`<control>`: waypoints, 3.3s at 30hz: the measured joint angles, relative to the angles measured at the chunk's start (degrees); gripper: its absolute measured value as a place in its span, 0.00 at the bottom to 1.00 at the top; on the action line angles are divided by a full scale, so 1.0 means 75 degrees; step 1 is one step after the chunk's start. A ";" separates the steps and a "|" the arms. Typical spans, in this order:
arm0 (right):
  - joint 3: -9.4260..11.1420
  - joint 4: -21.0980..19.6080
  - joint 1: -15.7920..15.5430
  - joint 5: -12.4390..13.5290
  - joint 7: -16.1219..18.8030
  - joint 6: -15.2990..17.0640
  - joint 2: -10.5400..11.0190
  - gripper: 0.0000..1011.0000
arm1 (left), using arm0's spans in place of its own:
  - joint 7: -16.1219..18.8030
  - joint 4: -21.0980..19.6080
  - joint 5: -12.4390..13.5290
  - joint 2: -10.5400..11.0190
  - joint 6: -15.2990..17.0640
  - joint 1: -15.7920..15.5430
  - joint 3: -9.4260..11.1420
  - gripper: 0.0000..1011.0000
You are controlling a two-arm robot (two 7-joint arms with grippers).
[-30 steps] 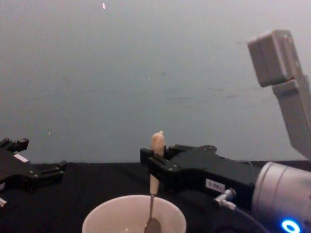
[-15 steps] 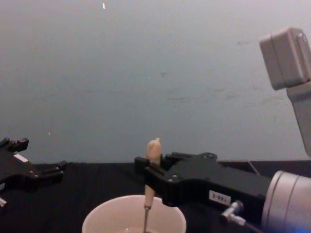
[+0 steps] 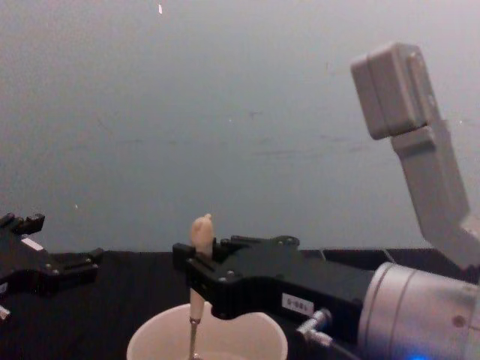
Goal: Pick up the stirring spoon with one hand, stir inside the cup, then place it back in its original position.
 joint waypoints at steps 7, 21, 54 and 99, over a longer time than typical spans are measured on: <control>-0.0027 0.0292 0.0195 -0.0111 -0.0121 -0.0055 -0.0208 0.19 | 0.0000 0.0001 0.0000 0.0000 0.0000 0.0000 -0.0001 0.99; 0.0169 0.0608 0.0359 -0.0237 -0.0245 -0.0092 -0.0321 0.19 | 0.0000 0.0001 0.0000 0.0000 0.0000 0.0000 0.0000 0.99; 0.0252 -0.0401 -0.0315 0.0229 -0.0005 0.0151 0.0242 0.19 | 0.0000 0.0001 0.0000 0.0000 0.0000 0.0001 0.0000 0.99; 0.0351 0.0462 0.0311 -0.0115 -0.0337 0.0015 -0.0343 0.19 | 0.0000 0.0001 0.0000 0.0000 0.0000 0.0000 0.0000 0.99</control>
